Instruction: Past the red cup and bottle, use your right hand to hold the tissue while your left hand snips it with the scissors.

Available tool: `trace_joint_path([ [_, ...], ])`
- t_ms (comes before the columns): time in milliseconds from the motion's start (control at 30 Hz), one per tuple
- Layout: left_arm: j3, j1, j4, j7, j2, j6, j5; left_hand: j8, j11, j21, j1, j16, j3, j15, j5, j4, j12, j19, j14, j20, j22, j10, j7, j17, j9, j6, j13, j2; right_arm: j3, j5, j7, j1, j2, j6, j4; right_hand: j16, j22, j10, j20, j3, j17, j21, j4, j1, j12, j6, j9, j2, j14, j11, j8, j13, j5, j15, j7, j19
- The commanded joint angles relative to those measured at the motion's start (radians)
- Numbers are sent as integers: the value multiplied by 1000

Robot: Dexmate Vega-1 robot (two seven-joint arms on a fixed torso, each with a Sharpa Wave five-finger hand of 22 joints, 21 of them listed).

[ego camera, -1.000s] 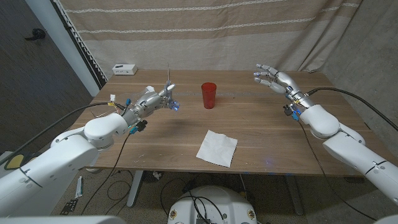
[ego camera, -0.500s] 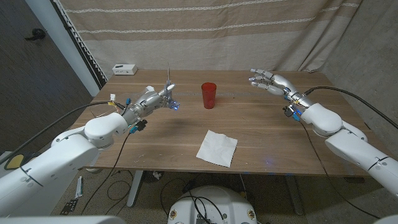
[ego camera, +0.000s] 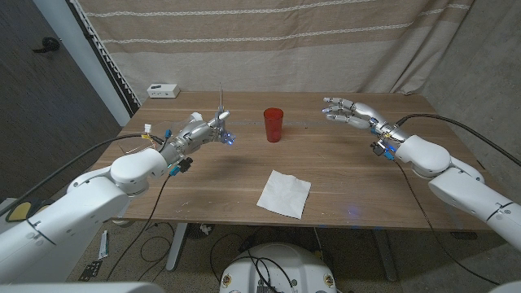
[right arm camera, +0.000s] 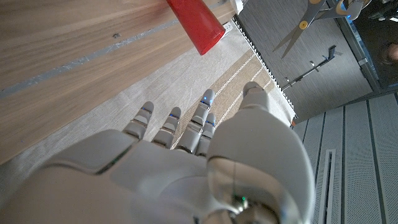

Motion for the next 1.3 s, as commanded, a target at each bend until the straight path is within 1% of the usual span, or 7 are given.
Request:
trace_joint_path([
  [33, -3, 4, -4, 2, 0, 1, -2, -1, -60, -6, 11, 0, 3, -109, 8, 2, 8, 5, 2, -6, 2, 59, 41, 1, 4, -28, 4, 0, -17, 7, 28, -1, -25, -22, -17, 0, 4, -1, 6, 9, 2, 3, -4, 21, -5, -6, 1, -5, 7, 2, 2, -1, 5, -120, 0, 3],
  [200, -5, 7, -5, 1, 1, -1, -2, -2, -59, -8, 12, 0, 4, -110, 8, 2, 10, 3, 2, -7, 3, 59, 39, 2, 4, -29, 3, 1, -17, -12, 22, -8, -39, -19, -27, -1, 3, -3, 7, 10, 1, 3, -7, 26, -6, -11, 0, -12, 6, 3, 1, -2, 4, -120, 2, 3],
  [433, -3, 1, -5, -1, 1, -3, 2, -2, -59, -10, 13, 0, 4, -111, 9, 3, 14, 3, 3, -6, 3, 59, 40, 3, 5, -27, 2, 2, -16, 8, 32, -18, -47, -29, -34, -1, 3, -4, 6, 11, 1, 4, -7, 30, -8, -14, 0, -15, 7, 2, 0, -3, 4, -119, 0, 4],
  [667, -3, 2, -5, -2, 0, -3, 0, -2, -60, -11, 15, -1, 4, -110, 10, 3, 15, 3, 2, -7, 3, 59, 40, 3, 6, -25, 0, 2, -13, 14, 37, -29, -61, -37, -41, 1, 3, -2, 4, 12, 2, 6, -3, 28, -9, -19, -1, -13, 10, 3, -2, -5, 3, -119, 10, 10],
  [933, 0, -2, -5, -1, -4, 4, -7, -5, -63, -12, 16, -1, 4, -111, 11, 3, 18, 4, 5, -8, 4, 60, 39, 4, 7, -29, -1, 3, -31, 24, 51, -16, -53, -53, -39, 4, 4, 1, 4, 11, 3, 8, 2, 22, -10, -21, -2, -15, 16, 4, -2, -7, 0, -119, 15, 16],
  [1067, 1, -3, -3, -2, -4, 6, -11, -6, -61, -13, 17, -1, 4, -113, 12, 3, 19, 5, 7, -8, 4, 58, 40, 4, 6, -29, -1, 4, -40, 44, 97, -6, -66, -53, -32, 6, 3, 5, 5, 11, 4, 9, 5, 20, -10, -21, -2, -15, 21, 4, -2, -8, -1, -120, 19, 19],
  [1300, -5, 2, -1, 0, -6, 0, -14, -5, -63, -14, 18, -2, 4, -111, 12, 4, 22, 6, 5, -9, 4, 58, 41, 5, 7, -25, -2, 4, -43, 36, 97, -10, -78, -56, -36, 7, 4, 8, 7, 14, 5, 8, 9, 19, -11, -26, -2, -11, 22, 4, -4, -10, -3, -115, 23, 18],
])
